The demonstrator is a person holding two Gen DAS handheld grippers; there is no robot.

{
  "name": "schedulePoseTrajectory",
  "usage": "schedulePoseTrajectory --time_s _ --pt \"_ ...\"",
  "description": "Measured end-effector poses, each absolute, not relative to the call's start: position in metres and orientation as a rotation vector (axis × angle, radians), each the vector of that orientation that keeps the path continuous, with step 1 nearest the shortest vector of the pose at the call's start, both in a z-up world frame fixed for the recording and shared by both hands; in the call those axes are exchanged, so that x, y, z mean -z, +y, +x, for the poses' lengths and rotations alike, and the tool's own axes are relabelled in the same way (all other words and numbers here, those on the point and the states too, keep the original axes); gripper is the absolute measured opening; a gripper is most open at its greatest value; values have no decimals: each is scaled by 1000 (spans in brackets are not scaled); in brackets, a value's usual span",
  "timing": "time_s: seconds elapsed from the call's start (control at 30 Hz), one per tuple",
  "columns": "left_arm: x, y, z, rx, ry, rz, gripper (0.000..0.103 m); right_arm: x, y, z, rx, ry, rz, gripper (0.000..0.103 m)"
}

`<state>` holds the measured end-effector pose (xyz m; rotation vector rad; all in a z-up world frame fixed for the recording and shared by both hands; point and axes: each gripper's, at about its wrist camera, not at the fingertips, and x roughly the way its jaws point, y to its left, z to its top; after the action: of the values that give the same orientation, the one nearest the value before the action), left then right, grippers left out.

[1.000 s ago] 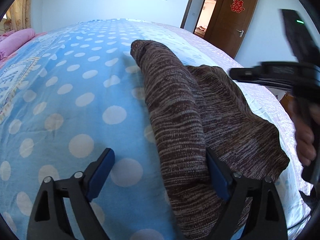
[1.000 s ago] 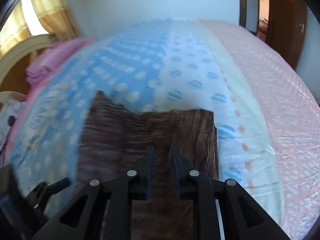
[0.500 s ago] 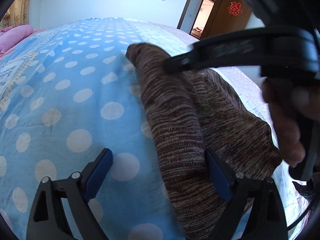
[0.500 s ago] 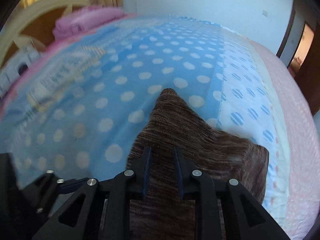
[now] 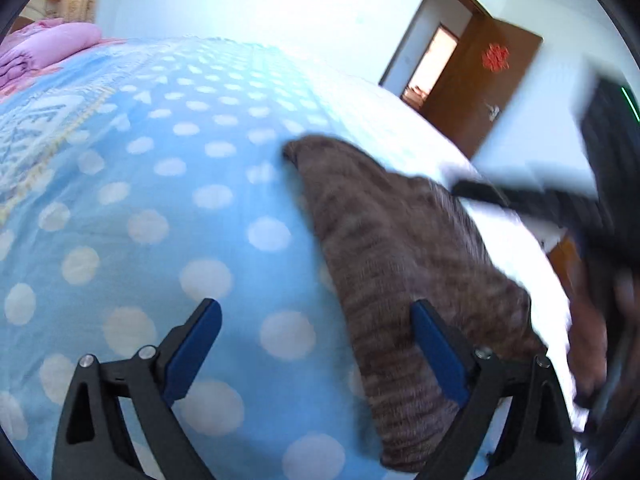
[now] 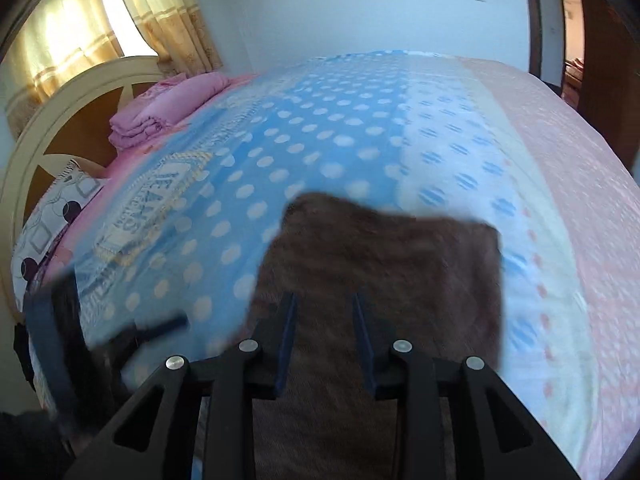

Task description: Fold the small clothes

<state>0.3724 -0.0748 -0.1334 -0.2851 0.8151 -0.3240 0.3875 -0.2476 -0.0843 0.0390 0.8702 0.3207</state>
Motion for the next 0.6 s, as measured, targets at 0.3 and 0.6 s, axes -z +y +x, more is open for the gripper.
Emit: schedulePoseTrajectory --time_s 0.3,0.6 --pt "150 -79 396 164 899 -201 103 141 -286 339 -283 935 7 30" --pt "136 -74 370 214 872 -297 103 107 -347 380 -291 793 290 58"
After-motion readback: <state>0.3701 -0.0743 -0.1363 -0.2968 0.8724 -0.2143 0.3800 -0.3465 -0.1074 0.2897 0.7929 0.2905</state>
